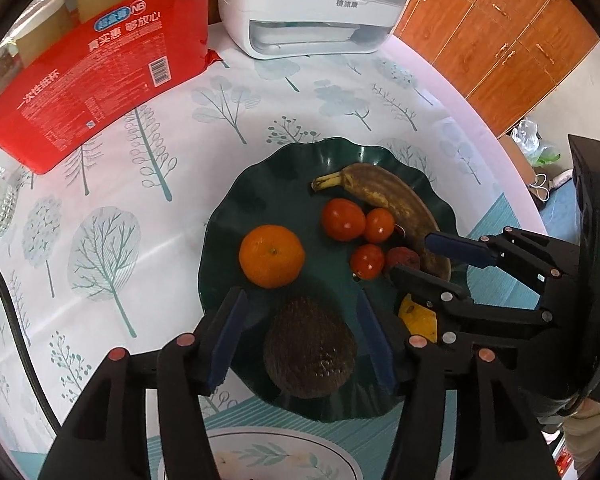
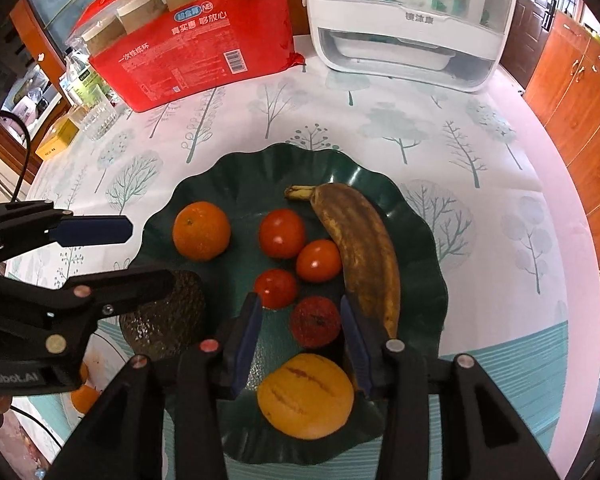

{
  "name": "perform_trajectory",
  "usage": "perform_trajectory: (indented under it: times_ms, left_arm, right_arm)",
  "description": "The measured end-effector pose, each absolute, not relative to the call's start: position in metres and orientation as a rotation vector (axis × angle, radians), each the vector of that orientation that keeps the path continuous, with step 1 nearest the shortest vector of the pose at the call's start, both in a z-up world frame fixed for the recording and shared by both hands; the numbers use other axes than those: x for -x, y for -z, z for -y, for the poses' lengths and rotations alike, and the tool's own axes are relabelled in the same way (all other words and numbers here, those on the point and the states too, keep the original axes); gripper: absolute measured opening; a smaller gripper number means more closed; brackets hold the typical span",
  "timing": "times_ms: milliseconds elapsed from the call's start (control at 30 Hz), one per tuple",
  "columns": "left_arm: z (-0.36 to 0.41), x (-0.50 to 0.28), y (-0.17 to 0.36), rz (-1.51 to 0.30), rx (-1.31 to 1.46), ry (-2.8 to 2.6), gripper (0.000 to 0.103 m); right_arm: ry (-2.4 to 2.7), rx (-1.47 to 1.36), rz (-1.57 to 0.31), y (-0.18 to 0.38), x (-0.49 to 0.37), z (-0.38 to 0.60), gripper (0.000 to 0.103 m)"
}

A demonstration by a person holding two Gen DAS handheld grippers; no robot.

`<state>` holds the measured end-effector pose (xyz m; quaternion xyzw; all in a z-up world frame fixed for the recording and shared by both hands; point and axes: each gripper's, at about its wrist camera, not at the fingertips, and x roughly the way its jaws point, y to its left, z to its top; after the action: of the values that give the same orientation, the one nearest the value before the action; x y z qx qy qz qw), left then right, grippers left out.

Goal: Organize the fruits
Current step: 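Carry both cherry tomatoes onto the green plate and open both tools, then move both open tools back over the white plate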

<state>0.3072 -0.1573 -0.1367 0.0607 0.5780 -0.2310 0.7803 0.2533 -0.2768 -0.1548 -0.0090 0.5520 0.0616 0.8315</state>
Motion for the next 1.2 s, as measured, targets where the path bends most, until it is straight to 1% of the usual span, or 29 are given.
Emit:
perform_trajectory:
  times_ms: [100,133,200,233,267,533,833,1200]
  left_arm:
    - [0.154,-0.302,0.13,-1.237,-0.131,0.498,0.061]
    - [0.153,-0.3,0.128,-1.23,-0.132,0.496,0.065]
    - [0.151,-0.296,0.123,-1.218,-0.132,0.487,0.073]
    - [0.15,-0.294,0.121,-1.215,-0.13,0.48,0.081]
    - [0.147,-0.292,0.118,-1.209,-0.124,0.468,0.085]
    - [0.133,-0.276,0.097,-1.182,-0.098,0.449,0.086]
    - [0.112,-0.245,0.05,-1.103,-0.086,0.456,0.086]
    - [0.069,-0.2,0.003,-1.024,-0.064,0.459,0.087]
  right_arm:
    - [-0.126,0.013,-1.166,0.151,-0.249,0.277,0.041]
    - [-0.124,0.01,-1.164,0.15,-0.248,0.277,0.041]
    - [-0.12,0.006,-1.159,0.146,-0.245,0.277,0.041]
    - [-0.119,0.004,-1.157,0.144,-0.243,0.277,0.041]
    - [-0.117,0.001,-1.154,0.141,-0.242,0.277,0.041]
    - [-0.1,-0.024,-1.131,0.116,-0.224,0.277,0.041]
    - [-0.087,-0.043,-1.074,0.074,-0.192,0.27,0.042]
    - [-0.117,-0.035,-0.982,0.025,-0.147,0.228,0.047]
